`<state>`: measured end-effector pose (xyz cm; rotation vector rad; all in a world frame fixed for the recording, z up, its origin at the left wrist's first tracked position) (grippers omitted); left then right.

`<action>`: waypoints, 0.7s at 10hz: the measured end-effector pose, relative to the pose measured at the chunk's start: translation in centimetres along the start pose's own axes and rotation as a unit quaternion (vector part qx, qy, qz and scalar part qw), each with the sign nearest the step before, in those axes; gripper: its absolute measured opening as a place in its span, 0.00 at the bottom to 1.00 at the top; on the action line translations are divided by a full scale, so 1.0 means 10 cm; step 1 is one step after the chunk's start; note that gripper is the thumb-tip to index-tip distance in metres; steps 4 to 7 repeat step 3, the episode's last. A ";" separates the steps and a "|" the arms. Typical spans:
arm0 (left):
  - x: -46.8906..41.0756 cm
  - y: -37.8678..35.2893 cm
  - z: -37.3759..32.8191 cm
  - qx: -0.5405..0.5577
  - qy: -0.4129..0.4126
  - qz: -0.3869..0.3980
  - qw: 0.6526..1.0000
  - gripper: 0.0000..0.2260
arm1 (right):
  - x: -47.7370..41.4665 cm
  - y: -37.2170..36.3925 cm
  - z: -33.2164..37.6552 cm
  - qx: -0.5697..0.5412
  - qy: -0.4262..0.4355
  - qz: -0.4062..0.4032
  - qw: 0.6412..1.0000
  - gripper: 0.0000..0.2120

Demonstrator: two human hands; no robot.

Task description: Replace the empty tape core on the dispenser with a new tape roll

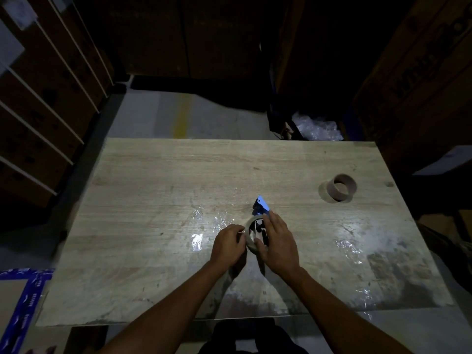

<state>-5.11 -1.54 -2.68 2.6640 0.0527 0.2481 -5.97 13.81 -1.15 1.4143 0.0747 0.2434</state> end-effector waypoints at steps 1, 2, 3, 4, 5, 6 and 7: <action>0.03 -0.02 0.01 -0.006 0.012 -0.021 1.000 0.10 | -0.01 -0.03 -0.05 0.005 0.011 0.002 1.000 0.34; 0.07 -0.01 0.01 -0.028 0.012 -0.058 0.998 0.08 | 0.03 0.04 -0.07 0.000 0.026 -0.003 1.000 0.34; 0.11 0.02 -0.01 -0.036 0.005 -0.112 0.993 0.07 | 0.03 0.05 -0.10 -0.007 0.047 -0.015 0.999 0.35; 0.11 0.02 -0.01 -0.036 0.005 -0.112 0.993 0.07 | 0.03 0.05 -0.10 -0.007 0.047 -0.015 0.999 0.35; 0.11 0.02 -0.01 -0.036 0.005 -0.112 0.993 0.07 | 0.03 0.05 -0.10 -0.007 0.047 -0.015 0.999 0.35; 0.11 0.02 -0.01 -0.036 0.005 -0.112 0.993 0.07 | 0.03 0.05 -0.10 -0.007 0.047 -0.015 0.999 0.35; 0.11 0.02 -0.01 -0.036 0.005 -0.112 0.993 0.07 | 0.03 0.05 -0.10 -0.007 0.047 -0.015 0.999 0.35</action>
Point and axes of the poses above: each hand's wrist, its own x-axis away from the middle knuckle, its own y-axis out of the back of the hand, z = x × y, the point moved 5 cm from there along -x, towards the middle knuckle, and after that the axes turned 13 degrees about x, right-handed, at the moved point
